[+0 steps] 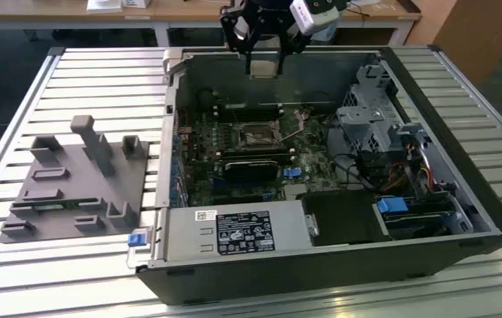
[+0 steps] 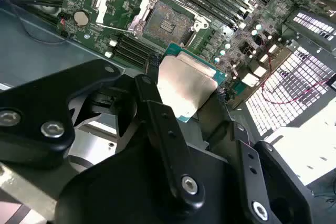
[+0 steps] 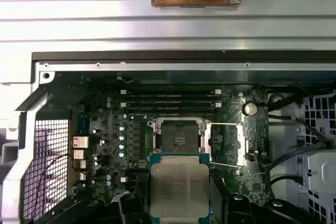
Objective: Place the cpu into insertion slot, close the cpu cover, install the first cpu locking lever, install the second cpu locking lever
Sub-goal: 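Place the cpu into insertion slot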
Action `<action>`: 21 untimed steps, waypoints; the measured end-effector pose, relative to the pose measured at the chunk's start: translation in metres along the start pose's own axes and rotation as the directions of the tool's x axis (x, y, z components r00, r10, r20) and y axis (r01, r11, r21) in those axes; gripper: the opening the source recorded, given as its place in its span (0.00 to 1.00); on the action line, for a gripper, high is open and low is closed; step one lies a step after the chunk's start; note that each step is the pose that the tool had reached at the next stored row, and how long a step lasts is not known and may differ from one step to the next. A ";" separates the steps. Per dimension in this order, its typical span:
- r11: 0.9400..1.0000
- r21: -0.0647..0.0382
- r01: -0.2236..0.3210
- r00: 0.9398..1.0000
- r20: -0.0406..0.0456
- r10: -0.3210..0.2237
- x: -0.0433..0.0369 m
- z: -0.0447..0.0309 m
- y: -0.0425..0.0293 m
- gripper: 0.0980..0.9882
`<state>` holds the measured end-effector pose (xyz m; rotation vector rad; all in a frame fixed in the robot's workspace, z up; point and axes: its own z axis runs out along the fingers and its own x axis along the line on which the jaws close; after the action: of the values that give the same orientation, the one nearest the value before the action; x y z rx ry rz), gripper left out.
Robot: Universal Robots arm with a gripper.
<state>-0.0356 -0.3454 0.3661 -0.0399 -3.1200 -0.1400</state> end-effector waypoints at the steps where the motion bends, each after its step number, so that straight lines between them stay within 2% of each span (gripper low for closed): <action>1: 1.000 0.000 0.000 1.000 0.000 0.000 0.0000 0.0000 0.0000 0.50; 8: 1.000 0.000 -0.006 1.000 0.000 0.006 0.0000 0.0000 0.0000 0.50; 14: 0.998 -0.001 -0.065 0.998 0.006 0.065 0.0000 0.0003 0.0000 0.50; 17: 0.993 -0.003 -0.118 0.993 0.010 0.118 0.0000 0.0006 0.0000 0.50; 21: 0.982 -0.005 -0.190 0.982 0.017 0.190 0.0000 0.0010 -0.0001 0.50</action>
<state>-0.0356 -0.3454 0.3650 -0.3392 -3.1103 -0.1421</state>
